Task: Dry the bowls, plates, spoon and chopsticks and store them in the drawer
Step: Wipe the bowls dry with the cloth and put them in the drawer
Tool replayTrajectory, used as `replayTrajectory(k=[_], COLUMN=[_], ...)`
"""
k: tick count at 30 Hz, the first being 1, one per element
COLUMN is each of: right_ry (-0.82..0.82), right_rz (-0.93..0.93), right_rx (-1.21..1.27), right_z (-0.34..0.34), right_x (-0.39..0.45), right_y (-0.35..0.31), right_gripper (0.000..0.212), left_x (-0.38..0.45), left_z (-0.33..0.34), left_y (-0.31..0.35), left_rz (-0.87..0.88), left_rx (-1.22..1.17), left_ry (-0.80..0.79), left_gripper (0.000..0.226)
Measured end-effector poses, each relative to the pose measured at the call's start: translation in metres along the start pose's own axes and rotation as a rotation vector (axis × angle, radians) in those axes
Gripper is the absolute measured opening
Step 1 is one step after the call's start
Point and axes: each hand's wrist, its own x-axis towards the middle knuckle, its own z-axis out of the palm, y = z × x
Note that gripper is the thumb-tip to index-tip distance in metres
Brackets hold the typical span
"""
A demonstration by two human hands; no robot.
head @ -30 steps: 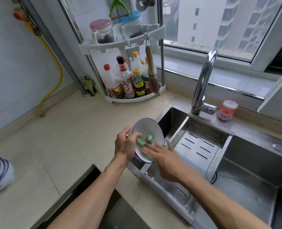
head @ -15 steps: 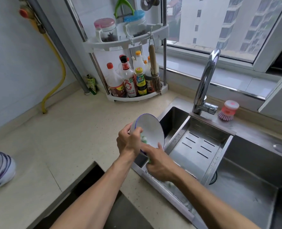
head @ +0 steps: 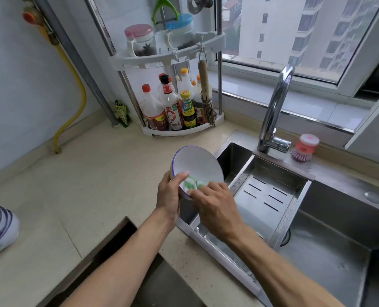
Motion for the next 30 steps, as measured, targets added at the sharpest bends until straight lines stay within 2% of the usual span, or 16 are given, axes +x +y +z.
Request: replayTrajectory(k=[2, 4, 5, 7, 9, 10, 11, 14, 16, 18, 20, 22, 24, 25, 27, 30], right_ry=[0.02, -0.085, -0.216, -0.501, -0.606, -0.629, -0.641, -0.703, -0.734, -0.727, -0.702, -0.692, -0.715, -0.706, -0.585, -0.397], right_rz=[0.091, 0.133, 0.142, 0.114, 0.056, 0.068, 0.09, 0.162, 0.071, -0.03, 0.0, 0.108, 0.143, 0.107, -0.058, -0.279], right_rx=[0.137, 0.34, 0.38, 0.193, -0.042, -0.073, -0.033, 0.432, 0.454, 0.173, 0.015, 0.223, 0.444, 0.444, 0.26, -0.045], right_z=[0.003, 0.0, -0.002, -0.011, -0.017, -0.017, -0.017, -0.014, -0.017, -0.014, -0.014, -0.014, -0.01, -0.01, -0.009, -0.008], right_x=[0.004, 0.003, 0.002, -0.003, 0.0, 0.005, 0.009, 0.011, 0.008, 0.007, 0.011, 0.013, 0.008, 0.004, -0.001, -0.003], right_y=[-0.018, -0.027, -0.025, -0.009, 0.007, 0.008, 0.002, -0.021, -0.013, 0.009, 0.015, -0.001, -0.013, -0.01, 0.013, 0.044], right_gripper=[0.014, 0.025, 0.039, 0.068, 0.079, 0.081, 0.078, 0.076, 0.081, 0.086, 0.086, 0.074, 0.075, 0.076, 0.073, 0.059], left_x=[-0.006, -0.009, -0.01, -0.009, -0.01, -0.01, -0.011, -0.013, -0.01, -0.004, -0.002, -0.003, -0.003, -0.003, -0.002, 0.003], left_z=[0.011, 0.015, 0.011, 0.001, -0.004, -0.004, -0.001, 0.0, -0.007, -0.012, -0.009, -0.003, -0.004, -0.006, -0.012, -0.018], left_y=[-0.009, -0.003, 0.005, 0.012, 0.015, 0.014, 0.014, 0.014, 0.015, 0.015, 0.014, 0.014, 0.015, 0.017, 0.029, 0.046], left_rz=[0.111, 0.183, 0.227, 0.283, 0.307, 0.302, 0.288, 0.266, 0.23, 0.172, 0.151, 0.172, 0.186, 0.173, 0.079, -0.142], left_rx=[-0.009, 0.029, 0.073, 0.195, 0.321, 0.34, 0.329, 0.326, 0.344, 0.363, 0.346, 0.34, 0.381, 0.406, 0.439, 0.486], left_ry=[0.136, 0.238, 0.251, 0.194, 0.166, 0.192, 0.233, 0.305, 0.264, 0.249, 0.271, 0.315, 0.314, 0.287, 0.195, -0.012], left_gripper=[0.034, 0.006, 0.013, 0.021, 0.021, 0.019, 0.017, 0.022, 0.021, 0.017, 0.017, 0.018, 0.02, 0.019, 0.013, 0.042])
